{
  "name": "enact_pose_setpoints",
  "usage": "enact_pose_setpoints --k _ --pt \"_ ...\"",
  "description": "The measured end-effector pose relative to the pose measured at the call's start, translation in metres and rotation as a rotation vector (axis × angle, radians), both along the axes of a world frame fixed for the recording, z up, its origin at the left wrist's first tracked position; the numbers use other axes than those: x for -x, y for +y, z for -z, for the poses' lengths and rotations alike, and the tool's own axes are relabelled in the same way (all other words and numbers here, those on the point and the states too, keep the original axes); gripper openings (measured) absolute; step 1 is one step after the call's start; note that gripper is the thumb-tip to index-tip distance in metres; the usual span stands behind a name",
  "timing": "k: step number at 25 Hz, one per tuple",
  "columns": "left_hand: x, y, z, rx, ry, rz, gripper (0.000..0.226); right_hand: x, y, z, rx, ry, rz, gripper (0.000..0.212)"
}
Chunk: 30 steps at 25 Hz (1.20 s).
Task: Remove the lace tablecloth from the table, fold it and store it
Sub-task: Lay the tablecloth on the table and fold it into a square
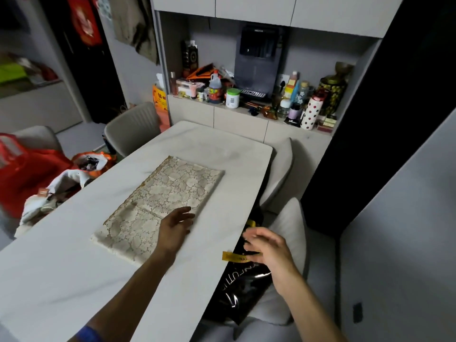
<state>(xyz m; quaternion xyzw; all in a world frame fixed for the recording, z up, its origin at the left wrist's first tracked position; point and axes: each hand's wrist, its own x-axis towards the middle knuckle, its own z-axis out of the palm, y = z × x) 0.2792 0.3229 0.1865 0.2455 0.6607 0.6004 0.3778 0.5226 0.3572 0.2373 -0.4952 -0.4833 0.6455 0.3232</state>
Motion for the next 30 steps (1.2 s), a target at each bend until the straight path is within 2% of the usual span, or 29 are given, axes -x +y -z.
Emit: enact_pose_setpoints --k 4,8,13,17,21,25,28,30 --pt "-0.019 0.057 0.030 0.045 -0.075 -0.103 0.036 -0.024 0.075 0.017 0.030 -0.031 -0.078 0.017" --pt "-0.031 0.100 0.029 0.091 -0.105 -0.205 0.036 -0.026 0.157 0.020 0.070 -0.029 -0.198 0.019" --pt "-0.036 0.133 0.029 0.114 -0.054 -0.399 0.036 0.013 0.251 0.028 0.106 -0.008 -0.415 0.018" --pt "-0.058 0.142 0.037 0.174 0.012 -0.638 0.035 0.047 0.308 0.062 0.154 -0.057 -0.675 0.015" --pt "-0.066 0.129 0.049 0.285 0.046 -0.753 0.037 0.079 0.307 0.101 0.210 -0.136 -0.838 0.015" --pt "-0.032 0.116 0.071 0.404 0.144 -0.790 0.037 0.123 0.291 0.127 0.188 -0.205 -0.917 0.016" --pt "0.007 0.108 0.108 0.521 0.225 -0.772 0.036 0.157 0.283 0.153 0.153 -0.257 -0.917 0.018" --pt "0.024 0.106 0.136 0.653 0.367 -0.678 0.043 0.174 0.283 0.168 0.082 -0.302 -0.942 0.025"
